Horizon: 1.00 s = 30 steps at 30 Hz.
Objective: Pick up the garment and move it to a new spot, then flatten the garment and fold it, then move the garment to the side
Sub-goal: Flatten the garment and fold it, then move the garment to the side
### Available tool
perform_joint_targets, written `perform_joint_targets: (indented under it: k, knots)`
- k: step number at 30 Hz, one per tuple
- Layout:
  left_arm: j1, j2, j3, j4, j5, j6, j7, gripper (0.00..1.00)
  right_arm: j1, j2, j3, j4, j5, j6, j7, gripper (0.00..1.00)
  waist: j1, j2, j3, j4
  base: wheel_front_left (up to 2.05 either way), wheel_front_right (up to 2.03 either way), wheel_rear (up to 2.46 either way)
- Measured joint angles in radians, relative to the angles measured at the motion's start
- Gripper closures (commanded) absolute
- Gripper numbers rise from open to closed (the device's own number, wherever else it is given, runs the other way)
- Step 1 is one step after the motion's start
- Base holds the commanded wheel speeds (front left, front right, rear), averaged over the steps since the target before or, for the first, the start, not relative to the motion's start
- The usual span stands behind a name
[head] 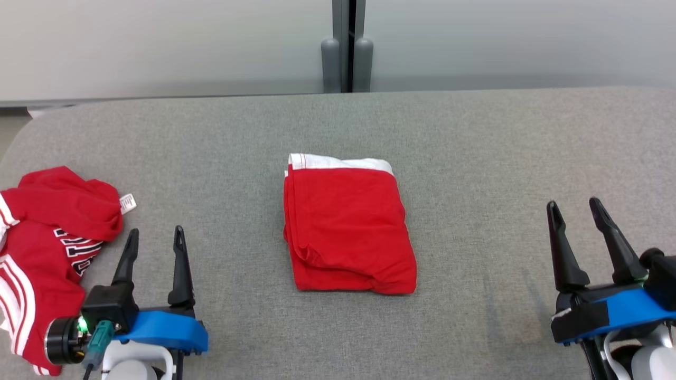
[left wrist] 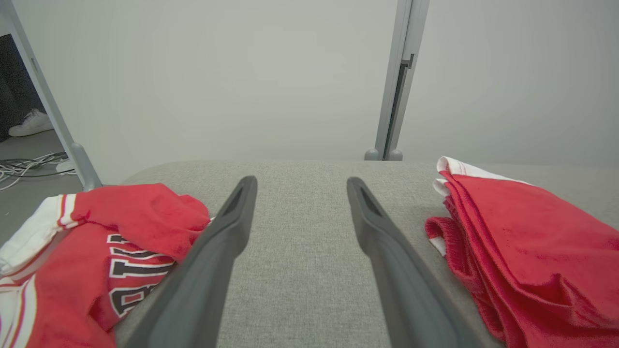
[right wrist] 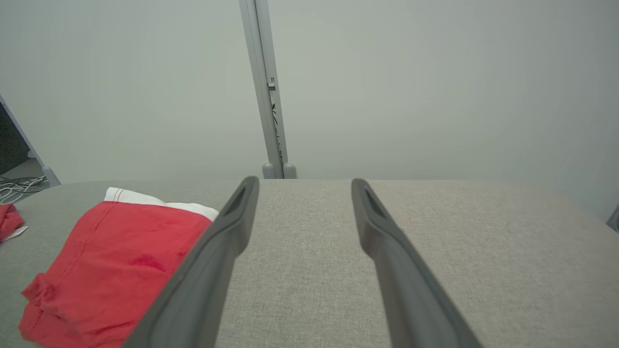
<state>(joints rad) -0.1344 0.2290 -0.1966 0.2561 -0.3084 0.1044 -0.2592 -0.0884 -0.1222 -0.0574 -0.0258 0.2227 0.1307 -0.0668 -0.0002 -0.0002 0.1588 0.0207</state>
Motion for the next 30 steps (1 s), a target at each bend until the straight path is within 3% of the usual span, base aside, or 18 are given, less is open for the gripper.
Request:
perform_joint_targets:
  k: [17,30]
  knots:
    - [0.139,0.018,-0.045,-0.044,-0.015,-0.003,0.052,0.0,0.158,0.029,0.004,-0.071,-0.03,0.0,0.094,0.0,0.0001,0.0001,-0.154,-0.016,0.0,0.0,0.0]
    - [0.149,0.034,-0.049,-0.059,-0.024,0.001,0.065,0.0,0.18,0.036,-0.003,-0.092,-0.039,0.0,0.11,0.0,0.0002,0.0002,-0.164,-0.009,0.0,0.0,0.0]
